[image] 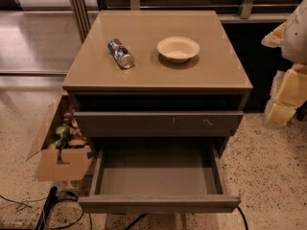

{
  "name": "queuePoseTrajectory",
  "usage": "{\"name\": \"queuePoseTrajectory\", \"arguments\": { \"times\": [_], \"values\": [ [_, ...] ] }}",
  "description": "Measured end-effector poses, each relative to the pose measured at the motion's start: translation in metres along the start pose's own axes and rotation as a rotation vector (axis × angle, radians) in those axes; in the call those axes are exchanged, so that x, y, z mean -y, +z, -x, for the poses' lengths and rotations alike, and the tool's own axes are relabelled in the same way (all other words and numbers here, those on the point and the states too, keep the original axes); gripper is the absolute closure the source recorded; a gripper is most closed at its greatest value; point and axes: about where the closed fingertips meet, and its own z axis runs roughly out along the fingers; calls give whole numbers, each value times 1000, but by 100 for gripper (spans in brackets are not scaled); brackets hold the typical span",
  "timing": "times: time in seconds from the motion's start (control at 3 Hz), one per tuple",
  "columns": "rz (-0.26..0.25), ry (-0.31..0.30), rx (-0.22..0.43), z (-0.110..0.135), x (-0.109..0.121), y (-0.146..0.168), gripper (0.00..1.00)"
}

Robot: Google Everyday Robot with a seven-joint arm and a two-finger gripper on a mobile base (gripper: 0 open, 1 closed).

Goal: Close middle drawer

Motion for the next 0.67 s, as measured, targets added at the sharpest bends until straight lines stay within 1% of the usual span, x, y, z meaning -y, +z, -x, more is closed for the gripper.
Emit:
{"name": "queuePoseTrajectory", "arguments": {
  "times": [0.33,0.67],
  "values": [
    [0,0,0,0,0,0,0],
    [26,12,52,0,-11,9,0]
  ]
}}
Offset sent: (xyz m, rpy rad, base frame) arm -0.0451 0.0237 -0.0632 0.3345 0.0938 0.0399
